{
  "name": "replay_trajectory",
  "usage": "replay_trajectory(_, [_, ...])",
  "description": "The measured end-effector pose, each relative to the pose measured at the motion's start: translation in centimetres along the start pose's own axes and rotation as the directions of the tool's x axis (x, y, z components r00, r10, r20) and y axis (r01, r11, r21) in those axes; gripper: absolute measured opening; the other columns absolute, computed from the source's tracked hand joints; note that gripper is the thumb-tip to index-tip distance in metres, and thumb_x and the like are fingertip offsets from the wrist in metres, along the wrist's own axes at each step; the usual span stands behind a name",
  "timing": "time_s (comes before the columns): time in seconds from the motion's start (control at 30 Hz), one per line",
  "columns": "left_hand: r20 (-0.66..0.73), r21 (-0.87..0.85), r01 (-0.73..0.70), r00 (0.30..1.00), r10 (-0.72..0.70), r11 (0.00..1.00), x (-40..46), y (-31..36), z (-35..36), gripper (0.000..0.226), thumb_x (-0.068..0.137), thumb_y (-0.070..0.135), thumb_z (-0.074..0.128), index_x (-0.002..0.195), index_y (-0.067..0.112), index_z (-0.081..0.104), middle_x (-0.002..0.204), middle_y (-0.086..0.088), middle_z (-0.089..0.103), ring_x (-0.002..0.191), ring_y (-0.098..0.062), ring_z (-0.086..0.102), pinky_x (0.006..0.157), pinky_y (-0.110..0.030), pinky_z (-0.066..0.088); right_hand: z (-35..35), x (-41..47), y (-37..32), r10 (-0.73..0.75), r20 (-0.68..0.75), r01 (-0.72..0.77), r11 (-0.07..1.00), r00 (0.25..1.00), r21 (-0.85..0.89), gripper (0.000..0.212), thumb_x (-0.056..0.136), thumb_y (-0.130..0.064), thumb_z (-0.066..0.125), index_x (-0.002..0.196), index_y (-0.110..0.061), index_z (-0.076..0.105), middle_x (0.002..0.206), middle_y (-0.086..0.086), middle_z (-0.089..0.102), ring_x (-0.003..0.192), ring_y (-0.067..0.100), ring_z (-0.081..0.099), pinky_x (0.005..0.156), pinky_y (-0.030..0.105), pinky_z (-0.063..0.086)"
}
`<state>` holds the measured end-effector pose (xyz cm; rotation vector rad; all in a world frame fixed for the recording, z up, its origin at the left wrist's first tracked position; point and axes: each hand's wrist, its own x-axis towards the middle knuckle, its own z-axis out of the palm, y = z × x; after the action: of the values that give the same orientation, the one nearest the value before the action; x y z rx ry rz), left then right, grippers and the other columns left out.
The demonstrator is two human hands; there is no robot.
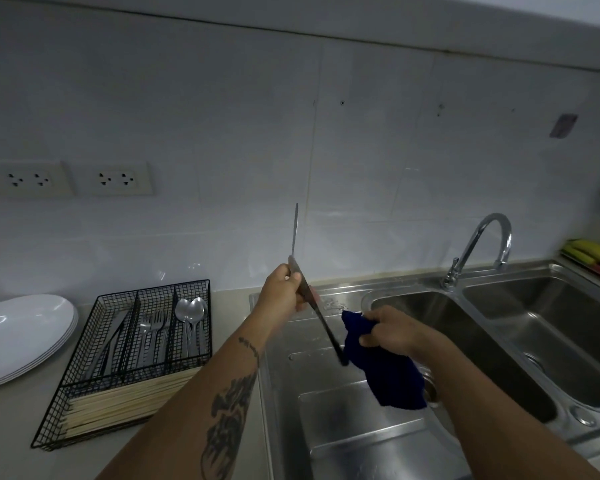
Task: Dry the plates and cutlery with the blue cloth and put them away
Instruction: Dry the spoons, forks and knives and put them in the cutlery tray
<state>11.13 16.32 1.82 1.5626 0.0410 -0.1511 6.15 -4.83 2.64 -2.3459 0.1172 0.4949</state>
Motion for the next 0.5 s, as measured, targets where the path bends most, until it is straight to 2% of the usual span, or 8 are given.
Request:
replay_trajectory(0.07, [0.036, -0.016, 0.013, 0.999, -0.012, 1.000, -0.2, -0.2, 0.0, 0.022, 0.107, 0.016, 0.033, 0.094, 0.006, 0.048, 0.079, -0.010, 0.062, 0.070, -0.022, 0.073, 0.073, -0.038, 0.058, -0.3, 0.3, -0.1, -0.023, -0.076, 0.031, 0.993, 0.997, 0.116, 0.011, 0.093, -0.006, 0.062, 0.100, -0.011, 0.070, 0.096, 0.011, 0.073, 0.089, 0.028, 0.070, 0.086, 0.043, 0.055])
replay_trajectory(0.1, [0.067, -0.011, 0.023, 0.997, -0.023, 1.000, -0.4, -0.4, 0.1, 0.023, 0.107, 0.016, 0.033, 0.093, 0.006, 0.048, 0.075, -0.009, 0.057, 0.061, -0.019, 0.068, 0.066, -0.036, 0.057, -0.4, 0.5, -0.2, -0.025, -0.114, 0.054, 0.963, 0.993, 0.265, 0.014, 0.094, -0.005, 0.062, 0.105, -0.010, 0.069, 0.099, 0.012, 0.073, 0.091, 0.029, 0.070, 0.087, 0.045, 0.056])
replay_trajectory(0.17, [0.155, -0.065, 0.084, 0.985, -0.073, 0.994, -0.6, -1.1, 0.4, 0.025, 0.107, 0.016, 0.033, 0.093, 0.008, 0.051, 0.065, -0.005, 0.048, 0.046, -0.013, 0.047, 0.050, -0.029, 0.045, -0.5, 1.0, -0.8, -0.006, -0.128, 0.085, 0.781, 0.992, 0.618, 0.024, 0.097, -0.004, 0.059, 0.120, -0.008, 0.064, 0.109, 0.014, 0.073, 0.101, 0.032, 0.069, 0.087, 0.045, 0.056])
replay_trajectory(0.23, [0.259, -0.130, 0.201, 0.952, -0.162, 0.971, -0.7, -1.7, 0.5, 0.027, 0.107, 0.018, 0.033, 0.092, 0.012, 0.054, 0.059, 0.001, 0.042, 0.042, -0.010, 0.031, 0.045, -0.022, 0.030, -0.5, 1.5, -1.5, -0.027, -0.092, 0.092, 0.556, 0.995, 0.826, 0.027, 0.099, -0.005, 0.056, 0.126, -0.008, 0.061, 0.119, 0.016, 0.070, 0.109, 0.034, 0.067, 0.086, 0.044, 0.056])
replay_trajectory(0.3, [0.347, -0.109, 0.302, 0.904, -0.248, 0.947, -0.9, -1.8, 0.7, 0.029, 0.105, 0.018, 0.032, 0.087, 0.014, 0.054, 0.057, 0.001, 0.040, 0.041, -0.008, 0.025, 0.041, -0.019, 0.021, -0.1, 1.9, -2.1, -0.056, -0.073, 0.089, 0.414, 0.996, 0.906, 0.028, 0.100, -0.007, 0.054, 0.127, -0.008, 0.060, 0.123, 0.018, 0.069, 0.113, 0.035, 0.066, 0.089, 0.047, 0.056])
replay_trajectory(0.5, [0.513, 0.161, 0.444, 0.725, -0.459, 0.881, -1.7, -1.2, 0.2, 0.029, 0.096, 0.017, 0.036, 0.072, 0.019, 0.051, 0.058, 0.003, 0.031, 0.040, -0.006, 0.019, 0.038, -0.019, 0.015, 0.9, 2.5, -2.0, -0.020, -0.090, 0.091, 0.382, 0.996, 0.920, 0.034, 0.095, 0.000, 0.058, 0.128, -0.005, 0.057, 0.120, 0.020, 0.069, 0.106, 0.036, 0.068, 0.079, 0.045, 0.057])
